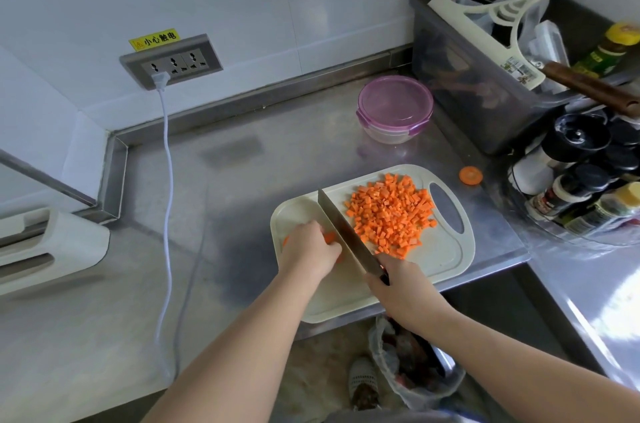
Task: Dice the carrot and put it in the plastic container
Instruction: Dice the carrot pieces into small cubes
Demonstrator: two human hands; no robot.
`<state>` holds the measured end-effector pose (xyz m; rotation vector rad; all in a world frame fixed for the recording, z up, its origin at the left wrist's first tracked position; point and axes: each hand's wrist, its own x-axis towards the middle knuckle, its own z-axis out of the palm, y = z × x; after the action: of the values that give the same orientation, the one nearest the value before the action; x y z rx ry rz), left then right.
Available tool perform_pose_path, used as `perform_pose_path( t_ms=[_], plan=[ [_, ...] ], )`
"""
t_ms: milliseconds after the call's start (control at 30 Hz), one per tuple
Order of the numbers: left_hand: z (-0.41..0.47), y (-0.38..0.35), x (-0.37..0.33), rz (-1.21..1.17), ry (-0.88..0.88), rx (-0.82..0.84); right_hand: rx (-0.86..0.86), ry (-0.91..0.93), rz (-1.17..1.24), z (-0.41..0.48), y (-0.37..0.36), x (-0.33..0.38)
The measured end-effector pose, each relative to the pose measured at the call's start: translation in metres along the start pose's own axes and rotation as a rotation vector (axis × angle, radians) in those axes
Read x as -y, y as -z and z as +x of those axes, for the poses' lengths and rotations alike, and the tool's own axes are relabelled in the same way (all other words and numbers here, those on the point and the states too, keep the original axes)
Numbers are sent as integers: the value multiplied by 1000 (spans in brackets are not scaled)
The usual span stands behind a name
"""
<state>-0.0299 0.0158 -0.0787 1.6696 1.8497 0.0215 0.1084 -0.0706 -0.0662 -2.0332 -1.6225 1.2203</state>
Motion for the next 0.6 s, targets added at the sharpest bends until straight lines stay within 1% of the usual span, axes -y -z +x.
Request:
perform_pose_path(
  t_ms=[133, 300, 500, 600],
  plan=[
    [-3, -6, 2, -152, 38, 0, 32, 29, -110, 0, -7, -2],
    [-10, -14, 4, -264, 60, -51, 61, 58, -192, -2, -7, -4],
    [-11, -19, 6, -459, 139, -32, 98, 114, -286, -4, -5, -4],
    [-11, -21, 9, -507, 179, -26, 109, 132, -324, -2, -5, -4]
  ],
)
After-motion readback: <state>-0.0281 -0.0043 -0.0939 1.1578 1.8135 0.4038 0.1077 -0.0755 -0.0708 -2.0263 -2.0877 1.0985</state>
